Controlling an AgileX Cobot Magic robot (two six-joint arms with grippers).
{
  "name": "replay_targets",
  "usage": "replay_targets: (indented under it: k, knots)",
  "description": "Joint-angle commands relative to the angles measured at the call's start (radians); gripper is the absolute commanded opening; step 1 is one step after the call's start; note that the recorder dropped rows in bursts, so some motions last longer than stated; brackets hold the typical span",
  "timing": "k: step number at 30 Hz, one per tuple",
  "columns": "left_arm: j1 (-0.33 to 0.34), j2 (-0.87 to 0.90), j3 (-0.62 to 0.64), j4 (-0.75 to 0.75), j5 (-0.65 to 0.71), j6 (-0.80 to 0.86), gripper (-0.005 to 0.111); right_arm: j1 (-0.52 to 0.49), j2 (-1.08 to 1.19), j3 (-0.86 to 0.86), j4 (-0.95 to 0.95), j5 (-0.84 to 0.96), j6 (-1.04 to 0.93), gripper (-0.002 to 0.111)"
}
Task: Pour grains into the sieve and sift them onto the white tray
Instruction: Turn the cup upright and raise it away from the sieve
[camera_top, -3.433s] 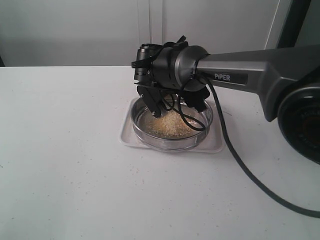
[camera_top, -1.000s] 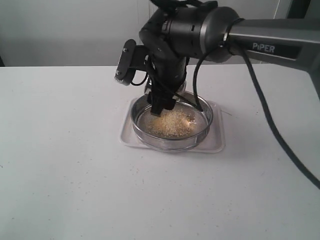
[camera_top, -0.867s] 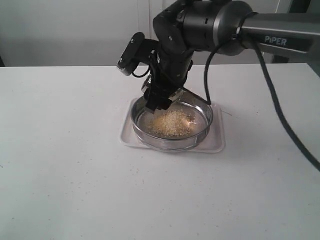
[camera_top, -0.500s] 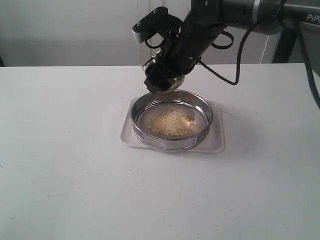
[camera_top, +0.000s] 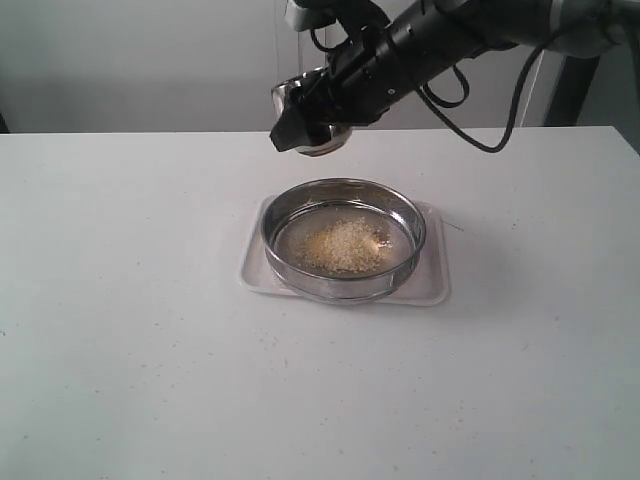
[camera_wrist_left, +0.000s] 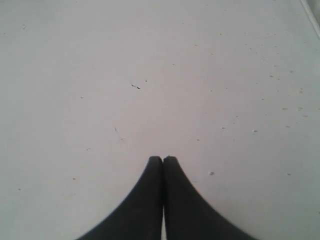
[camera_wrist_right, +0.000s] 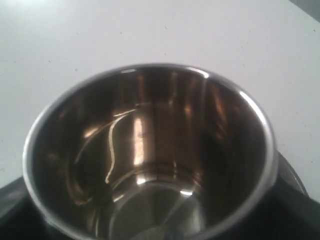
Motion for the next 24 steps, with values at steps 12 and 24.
replay_targets:
  k: [12,24]
  knots:
    - [0.004,-0.005,0.009,-0.006,0.003,-0.002,0.000,-0.021,-0.024,0.040,0.226,0.017,-0.166,0.000]
    - [0.004,-0.005,0.009,-0.006,0.003,-0.002,0.000,-0.021,-0.164,0.227,0.262,-0.114,-0.237,0.000]
